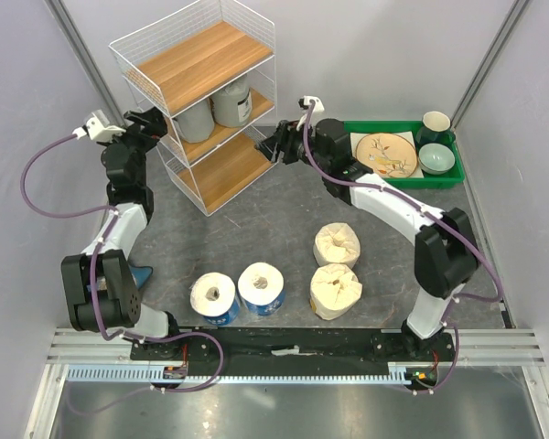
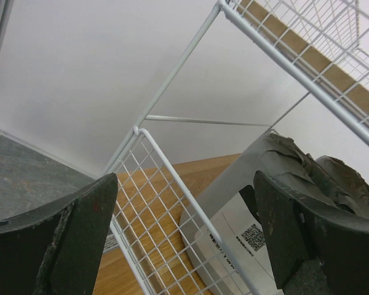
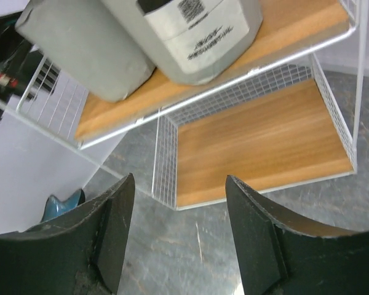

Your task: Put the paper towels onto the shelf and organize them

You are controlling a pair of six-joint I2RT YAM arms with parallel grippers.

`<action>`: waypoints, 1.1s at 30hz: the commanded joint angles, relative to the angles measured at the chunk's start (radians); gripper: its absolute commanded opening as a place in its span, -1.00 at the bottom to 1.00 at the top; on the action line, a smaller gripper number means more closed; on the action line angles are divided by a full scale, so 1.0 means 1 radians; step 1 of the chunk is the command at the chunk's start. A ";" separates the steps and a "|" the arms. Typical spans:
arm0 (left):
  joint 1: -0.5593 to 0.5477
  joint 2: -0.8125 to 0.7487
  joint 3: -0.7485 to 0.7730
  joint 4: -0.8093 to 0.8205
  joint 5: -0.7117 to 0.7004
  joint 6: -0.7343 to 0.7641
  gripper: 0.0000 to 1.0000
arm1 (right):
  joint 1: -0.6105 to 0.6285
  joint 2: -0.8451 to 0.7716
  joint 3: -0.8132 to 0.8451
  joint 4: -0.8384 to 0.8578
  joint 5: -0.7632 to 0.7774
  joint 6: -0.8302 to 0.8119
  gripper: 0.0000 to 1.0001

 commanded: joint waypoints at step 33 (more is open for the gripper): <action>0.014 -0.088 -0.085 0.144 0.059 -0.093 0.97 | -0.005 0.423 0.518 0.233 -0.010 0.077 -0.16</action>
